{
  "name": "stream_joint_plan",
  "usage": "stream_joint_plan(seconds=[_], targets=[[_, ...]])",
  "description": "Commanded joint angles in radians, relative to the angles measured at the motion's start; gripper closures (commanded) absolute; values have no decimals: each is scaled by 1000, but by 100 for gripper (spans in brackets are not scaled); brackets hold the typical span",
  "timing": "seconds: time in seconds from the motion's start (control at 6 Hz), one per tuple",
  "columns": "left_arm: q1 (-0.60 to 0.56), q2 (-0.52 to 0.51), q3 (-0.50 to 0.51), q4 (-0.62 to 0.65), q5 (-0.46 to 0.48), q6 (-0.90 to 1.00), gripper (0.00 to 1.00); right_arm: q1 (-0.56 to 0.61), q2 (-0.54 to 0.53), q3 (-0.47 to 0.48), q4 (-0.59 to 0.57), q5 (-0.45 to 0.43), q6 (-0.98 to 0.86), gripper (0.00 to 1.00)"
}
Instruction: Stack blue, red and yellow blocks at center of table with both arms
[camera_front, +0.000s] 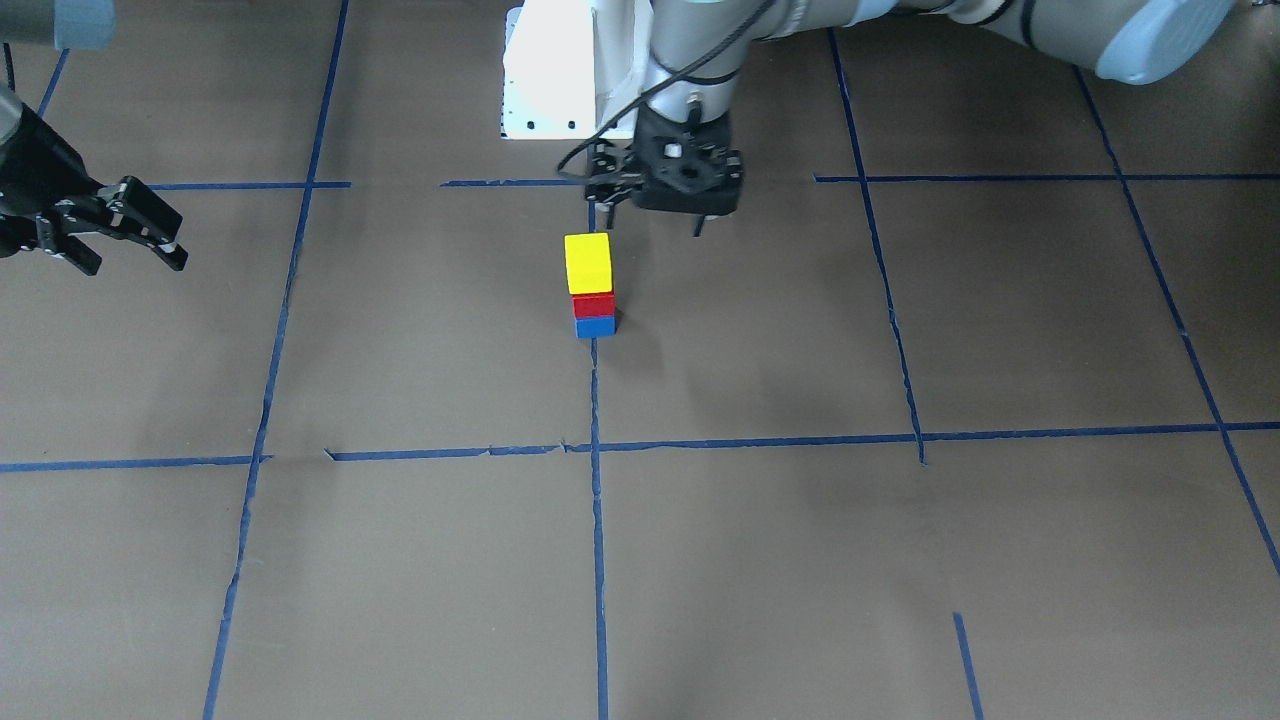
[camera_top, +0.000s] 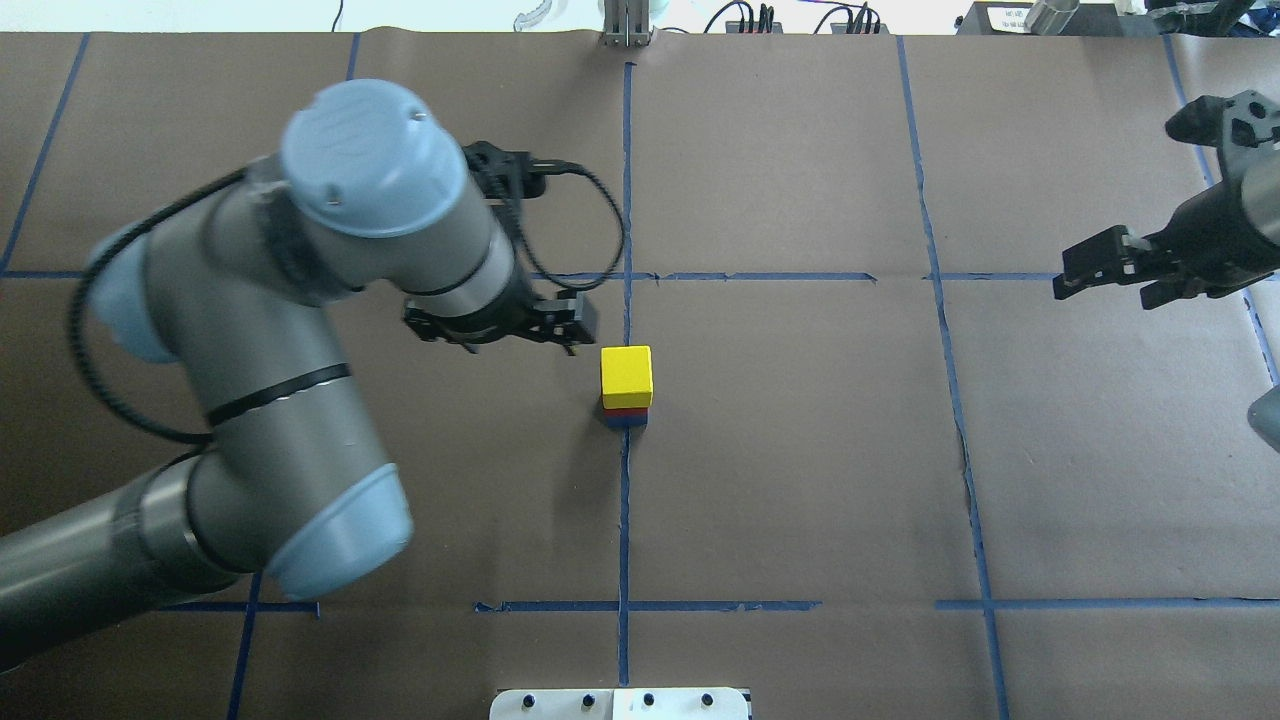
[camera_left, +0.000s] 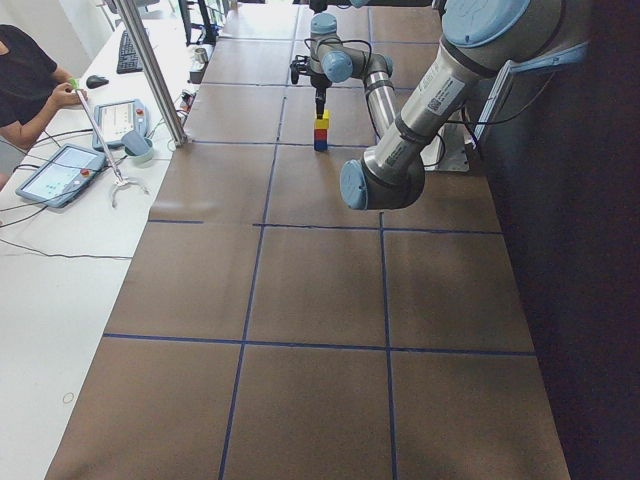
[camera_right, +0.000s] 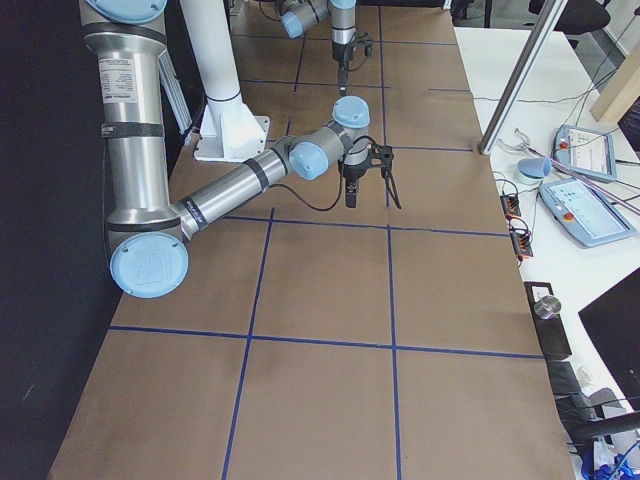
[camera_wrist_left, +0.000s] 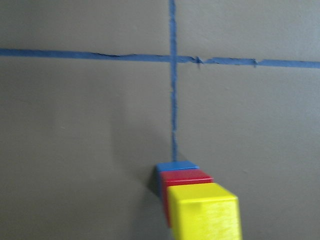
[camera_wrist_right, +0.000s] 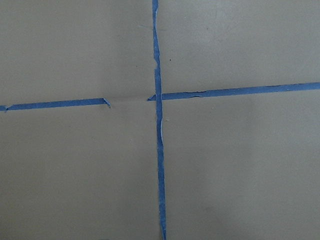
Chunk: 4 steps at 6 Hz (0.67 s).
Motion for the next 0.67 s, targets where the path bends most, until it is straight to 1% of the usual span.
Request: stream_joint_plan(seconds=[0.0, 0.17, 0.33, 0.5], targets=[[-181, 320, -178, -17, -143, 372, 0, 179, -104, -26, -7, 72, -273, 0], [-330, 431, -193, -19, -275, 523, 0, 247, -165, -45, -7, 74, -416, 0], [-501, 586, -190, -20, -339, 749, 0, 300, -195, -77, -9, 74, -516, 0], [-647, 697, -160, -19, -346, 933, 0, 337, -210, -133, -10, 91, -600, 0]])
